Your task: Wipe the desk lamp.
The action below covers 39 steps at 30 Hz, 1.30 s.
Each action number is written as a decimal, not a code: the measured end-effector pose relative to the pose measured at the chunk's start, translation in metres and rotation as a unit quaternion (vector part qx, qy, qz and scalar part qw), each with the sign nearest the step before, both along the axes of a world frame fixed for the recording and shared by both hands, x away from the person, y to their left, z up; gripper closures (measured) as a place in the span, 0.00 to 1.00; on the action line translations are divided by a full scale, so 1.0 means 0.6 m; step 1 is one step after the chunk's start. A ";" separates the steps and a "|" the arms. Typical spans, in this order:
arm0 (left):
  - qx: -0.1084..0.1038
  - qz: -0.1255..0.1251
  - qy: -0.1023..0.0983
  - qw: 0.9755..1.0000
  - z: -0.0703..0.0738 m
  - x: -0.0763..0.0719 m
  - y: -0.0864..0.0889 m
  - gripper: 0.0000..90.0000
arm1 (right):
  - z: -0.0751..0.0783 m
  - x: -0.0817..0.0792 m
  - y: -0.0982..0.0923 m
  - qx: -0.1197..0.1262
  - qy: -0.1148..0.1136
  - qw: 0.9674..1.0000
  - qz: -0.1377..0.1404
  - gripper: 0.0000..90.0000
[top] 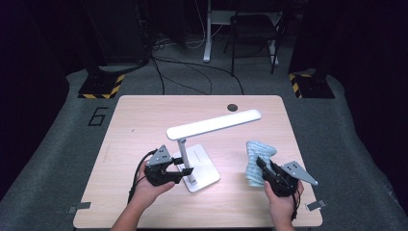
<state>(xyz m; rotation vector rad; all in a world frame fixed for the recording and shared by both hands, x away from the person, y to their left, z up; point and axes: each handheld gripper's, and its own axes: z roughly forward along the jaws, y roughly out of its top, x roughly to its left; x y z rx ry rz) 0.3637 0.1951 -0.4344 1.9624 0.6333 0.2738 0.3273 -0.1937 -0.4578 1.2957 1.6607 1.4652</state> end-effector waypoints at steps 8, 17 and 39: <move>0.000 -0.004 0.005 1.000 0.004 -0.004 0.004 0.54 | -0.016 0.004 -0.002 -0.010 0.017 1.000 0.000 0.81; -0.015 -0.011 -0.005 1.000 0.016 0.001 0.010 0.51 | -0.037 0.017 -0.006 -0.046 0.041 0.998 0.009 0.79; -0.030 -0.032 -0.014 0.999 0.033 -0.016 0.012 0.48 | -0.089 0.054 -0.030 -0.062 0.152 0.986 -0.014 0.56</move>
